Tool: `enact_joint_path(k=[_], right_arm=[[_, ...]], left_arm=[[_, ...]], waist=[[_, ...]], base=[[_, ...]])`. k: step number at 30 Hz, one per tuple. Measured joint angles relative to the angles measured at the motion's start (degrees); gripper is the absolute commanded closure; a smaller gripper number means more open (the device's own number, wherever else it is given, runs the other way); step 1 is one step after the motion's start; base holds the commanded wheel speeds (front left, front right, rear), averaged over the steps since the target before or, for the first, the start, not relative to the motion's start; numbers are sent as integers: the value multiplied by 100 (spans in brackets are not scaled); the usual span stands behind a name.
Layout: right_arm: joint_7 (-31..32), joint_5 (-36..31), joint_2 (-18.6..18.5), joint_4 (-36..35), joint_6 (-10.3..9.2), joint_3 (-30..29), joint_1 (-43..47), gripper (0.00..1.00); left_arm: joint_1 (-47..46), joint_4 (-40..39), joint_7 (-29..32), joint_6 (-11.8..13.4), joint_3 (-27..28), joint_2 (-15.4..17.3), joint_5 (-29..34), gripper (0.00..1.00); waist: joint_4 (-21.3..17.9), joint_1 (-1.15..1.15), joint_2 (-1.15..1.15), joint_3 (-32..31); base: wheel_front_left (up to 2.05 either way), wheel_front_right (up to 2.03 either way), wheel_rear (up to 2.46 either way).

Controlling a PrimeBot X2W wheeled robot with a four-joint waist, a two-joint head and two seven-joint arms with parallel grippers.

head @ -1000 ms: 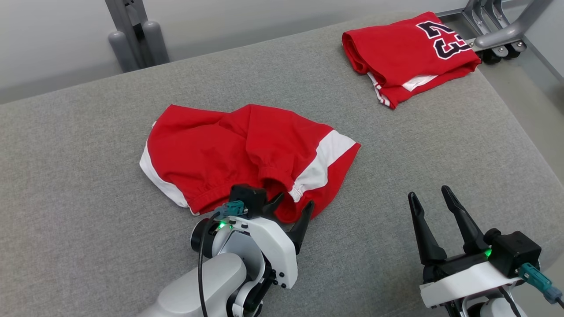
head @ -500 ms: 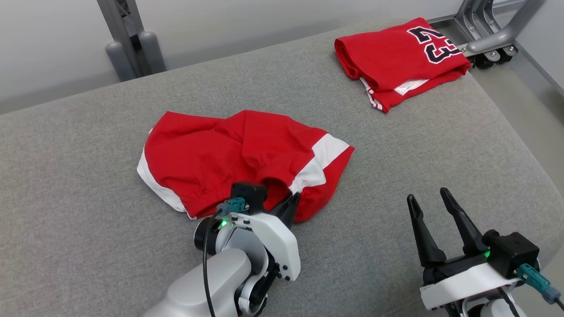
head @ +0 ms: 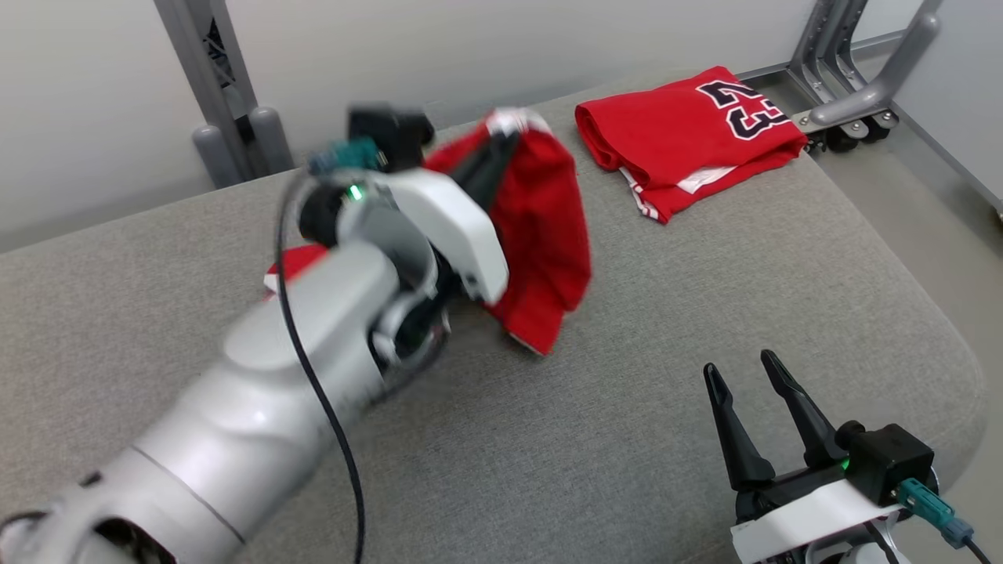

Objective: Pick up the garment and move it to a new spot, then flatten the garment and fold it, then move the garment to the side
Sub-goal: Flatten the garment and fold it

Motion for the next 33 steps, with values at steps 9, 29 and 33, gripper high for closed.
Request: enact_joint_path(k=[9,29,33], right_arm=[[0,34,113,19,0,-35,41,0],[0,1,85,-82,0,-342,155,0],[0,-1,26,-130,0,-359,153,0]], left_arm=[[-1330,34,508,-181,325,166,-37,100],[1811,-2628,-165,425,-407,1770,257,100],[2192,-2975,-323,664,-592,2140,552,100]], waist=[[-130,0,0,6],[630,0,0,120],[911,0,0,189]], base=[[0,0,0],[0,0,0],[0,0,0]])
